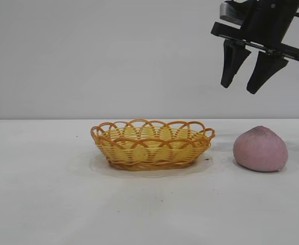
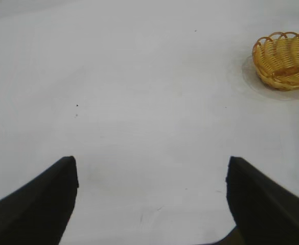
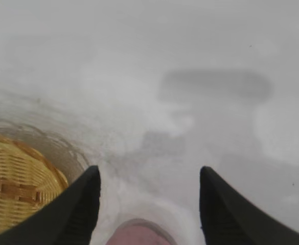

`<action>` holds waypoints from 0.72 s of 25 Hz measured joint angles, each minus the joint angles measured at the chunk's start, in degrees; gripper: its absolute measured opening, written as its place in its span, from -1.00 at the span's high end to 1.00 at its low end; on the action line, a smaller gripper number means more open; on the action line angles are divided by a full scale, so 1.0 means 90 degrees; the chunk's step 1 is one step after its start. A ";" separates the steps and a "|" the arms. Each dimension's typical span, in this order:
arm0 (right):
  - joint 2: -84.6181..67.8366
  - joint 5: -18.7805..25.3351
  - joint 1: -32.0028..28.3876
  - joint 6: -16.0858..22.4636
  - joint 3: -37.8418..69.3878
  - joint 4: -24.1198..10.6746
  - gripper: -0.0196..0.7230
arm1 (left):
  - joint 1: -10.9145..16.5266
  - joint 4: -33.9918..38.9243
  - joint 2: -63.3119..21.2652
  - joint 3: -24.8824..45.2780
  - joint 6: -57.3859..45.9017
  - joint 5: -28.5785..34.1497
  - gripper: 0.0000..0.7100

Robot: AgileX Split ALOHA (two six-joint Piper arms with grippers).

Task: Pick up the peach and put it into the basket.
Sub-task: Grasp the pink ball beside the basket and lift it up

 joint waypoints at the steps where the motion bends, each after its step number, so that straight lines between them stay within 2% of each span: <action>1: 0.0000 0.0072 0.0000 0.0000 0.0000 -0.0037 -0.02 | 0.0000 0.0000 0.0000 0.0000 0.0000 0.0000 -0.49; 5: -0.0015 0.0449 0.0000 0.0000 0.0000 -0.0262 -0.02 | 0.0000 0.0000 0.0000 0.0000 0.0000 0.0000 -0.49; 9: -0.0325 0.0950 0.0000 0.0000 0.0000 -0.0323 -0.02 | 0.0000 0.0000 0.0000 0.0000 0.0000 0.0000 -0.49; 15: -0.0626 0.1891 0.0028 0.0171 0.0000 -0.0431 -0.02 | 0.0000 0.0000 0.0000 0.0000 0.0000 0.0000 -0.49; 18: -0.0626 0.2030 0.0232 0.0182 0.0000 -0.0612 -0.02 | 0.0000 0.0000 0.0000 0.0000 0.0000 0.0000 -0.49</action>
